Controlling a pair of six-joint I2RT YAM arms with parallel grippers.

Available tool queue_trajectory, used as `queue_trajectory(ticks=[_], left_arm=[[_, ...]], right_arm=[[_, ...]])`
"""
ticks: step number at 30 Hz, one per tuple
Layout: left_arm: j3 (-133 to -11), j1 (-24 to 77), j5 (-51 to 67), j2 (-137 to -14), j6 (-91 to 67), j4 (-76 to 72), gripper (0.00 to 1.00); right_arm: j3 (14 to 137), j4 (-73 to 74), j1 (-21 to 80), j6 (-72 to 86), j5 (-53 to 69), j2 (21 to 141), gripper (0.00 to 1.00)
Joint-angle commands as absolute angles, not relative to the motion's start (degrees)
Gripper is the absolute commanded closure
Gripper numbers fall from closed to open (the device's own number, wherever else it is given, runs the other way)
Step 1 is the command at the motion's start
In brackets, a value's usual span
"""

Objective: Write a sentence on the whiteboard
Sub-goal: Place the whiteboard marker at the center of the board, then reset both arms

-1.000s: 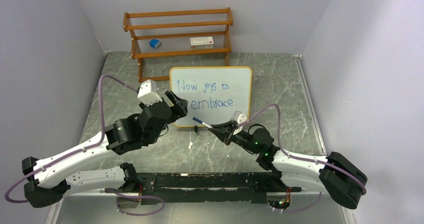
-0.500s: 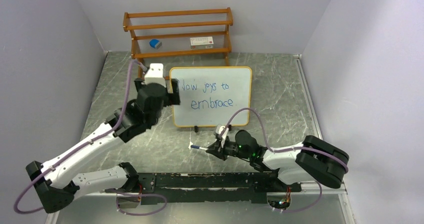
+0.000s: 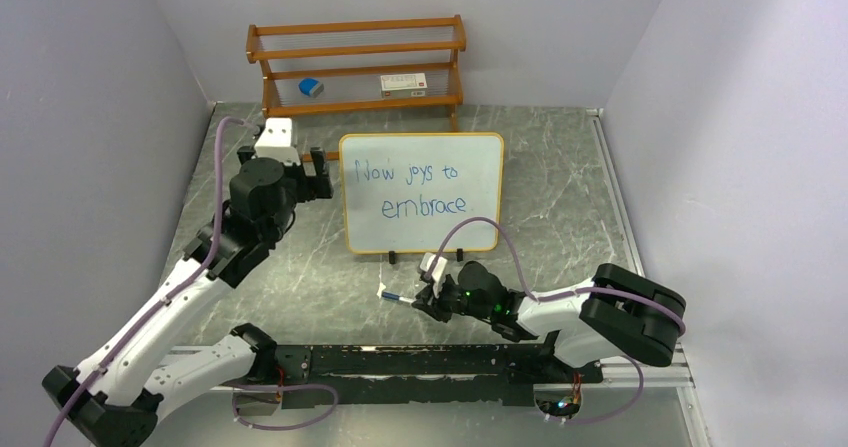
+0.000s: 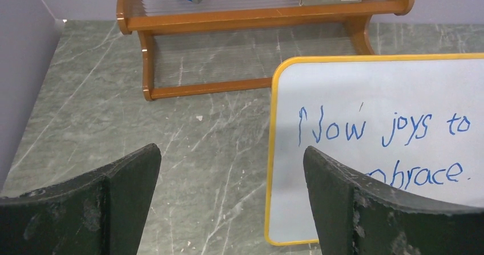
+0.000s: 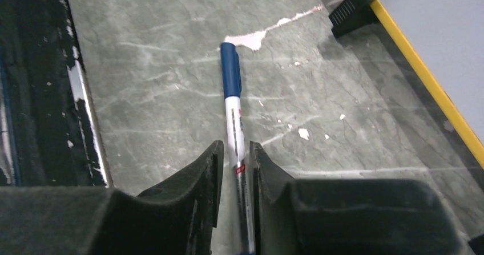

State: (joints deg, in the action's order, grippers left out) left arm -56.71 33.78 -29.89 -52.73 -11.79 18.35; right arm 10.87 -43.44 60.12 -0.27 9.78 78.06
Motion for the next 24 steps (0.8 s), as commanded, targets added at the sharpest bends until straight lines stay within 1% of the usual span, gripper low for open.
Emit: queue_trajectory(ticks=[1,2,7,10,13,16,18,24], left_arm=[[-54.33,33.13,-29.16,-48.35,-8.27,15.29,0.03],[-53.75,33.13,-29.26,-47.59,-7.95,15.25,0.02],[-51.93,33.13,-29.62,-43.48,-6.33,14.81,0.03],[-52.24,33.11,-30.1,-41.73,-5.31,15.87,0.03],[-51.94,33.13,-30.53,-39.11,-4.49,16.91,0.03],[-50.43,33.13,-31.39,-35.65,-3.82,17.25,0.02],[-49.24,33.11,-32.41,-33.21,-3.63,17.4,0.02],[-47.01,33.08,-36.78,-27.01,-4.6,19.38,0.02]], right_arm=[[12.08,-39.53,60.38,-0.1,6.72,77.54,0.7],[12.03,-39.09,60.41,-0.09,6.38,77.04,0.65],[12.92,-33.98,60.55,3.68,1.33,71.78,0.49],[14.6,-28.73,60.4,4.56,-6.65,64.65,0.37],[17.82,-22.4,60.36,4.4,-17.85,57.58,0.26],[20.67,-18.04,59.8,4.22,-31.54,51.04,0.19],[21.98,-16.45,58.65,3.45,-38.14,47.38,0.16],[27.81,-6.81,54.35,3.55,-52.11,39.5,0.12]])
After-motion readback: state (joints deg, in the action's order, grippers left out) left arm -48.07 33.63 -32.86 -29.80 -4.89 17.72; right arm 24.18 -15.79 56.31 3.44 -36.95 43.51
